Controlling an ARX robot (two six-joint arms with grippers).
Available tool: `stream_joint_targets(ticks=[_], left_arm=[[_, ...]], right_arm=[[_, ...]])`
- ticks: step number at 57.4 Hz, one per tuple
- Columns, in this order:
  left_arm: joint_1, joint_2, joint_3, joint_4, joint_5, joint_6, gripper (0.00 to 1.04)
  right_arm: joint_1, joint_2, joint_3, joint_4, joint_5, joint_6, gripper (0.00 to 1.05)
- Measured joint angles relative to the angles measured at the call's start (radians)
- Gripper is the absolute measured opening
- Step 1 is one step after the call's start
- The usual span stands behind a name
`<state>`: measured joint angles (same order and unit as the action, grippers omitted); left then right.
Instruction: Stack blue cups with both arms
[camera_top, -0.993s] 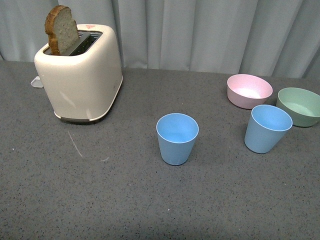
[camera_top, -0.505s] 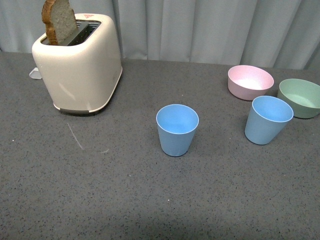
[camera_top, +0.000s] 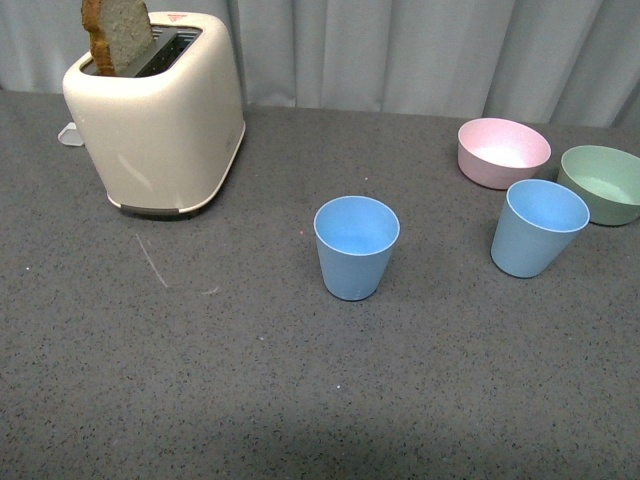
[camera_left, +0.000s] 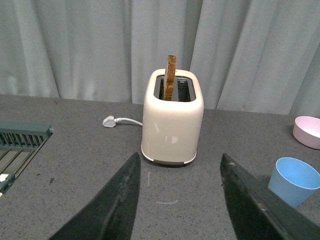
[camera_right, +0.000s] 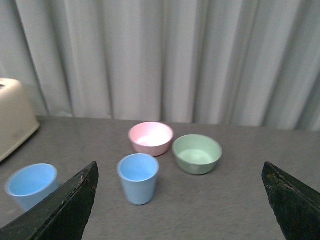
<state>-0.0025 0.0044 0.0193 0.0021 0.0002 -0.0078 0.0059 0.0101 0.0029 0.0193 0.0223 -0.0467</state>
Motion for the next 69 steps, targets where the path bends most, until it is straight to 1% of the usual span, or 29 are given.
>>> stream_joint_targets(ticks=[1,3,7,12,13,15,16,22,24,28,36,43,51,69], left_arm=[[0.000,0.000,0.000,0.000,0.000,0.000,0.54],[0.000,0.000,0.000,0.000,0.000,0.000,0.61],[0.000,0.000,0.000,0.000,0.000,0.000,0.72],[0.000,0.000,0.000,0.000,0.000,0.000,0.90],[0.000,0.000,0.000,0.000,0.000,0.000,0.91],[0.000,0.000,0.000,0.000,0.000,0.000,0.98],[0.000,0.000,0.000,0.000,0.000,0.000,0.99],[0.000,0.000,0.000,0.000,0.000,0.002,0.98],[0.000,0.000,0.000,0.000,0.000,0.002,0.98],[0.000,0.000,0.000,0.000,0.000,0.002,0.98],[0.000,0.000,0.000,0.000,0.000,0.002,0.98],[0.000,0.000,0.000,0.000,0.000,0.002,0.98],[0.000,0.000,0.000,0.000,0.000,0.002,0.98],[0.000,0.000,0.000,0.000,0.000,0.002,0.98]], right_arm=[[0.002,0.017,0.000,0.026,0.019,-0.061,0.95],[0.001,0.048,0.003,0.046,0.025,-0.137,0.95],[0.000,0.169,0.015,0.093,0.023,-0.242,0.95],[-0.014,0.386,0.045,0.196,0.008,-0.265,0.95],[-0.020,0.440,0.058,0.221,0.003,-0.263,0.95],[-0.028,0.522,0.079,0.257,0.003,-0.253,0.95],[-0.033,0.581,0.097,0.279,0.003,-0.239,0.95],[-0.051,0.873,0.206,0.364,-0.006,-0.177,0.95],[-0.055,0.957,0.243,0.366,-0.009,-0.157,0.95],[-0.060,1.140,0.337,0.330,-0.016,-0.112,0.95],[-0.056,1.381,0.489,0.241,-0.037,-0.028,0.95],[-0.046,1.521,0.607,0.181,-0.040,0.047,0.95],[-0.039,1.676,0.752,0.127,-0.037,0.170,0.95],[-0.003,1.896,0.950,0.020,-0.020,0.337,0.95]])
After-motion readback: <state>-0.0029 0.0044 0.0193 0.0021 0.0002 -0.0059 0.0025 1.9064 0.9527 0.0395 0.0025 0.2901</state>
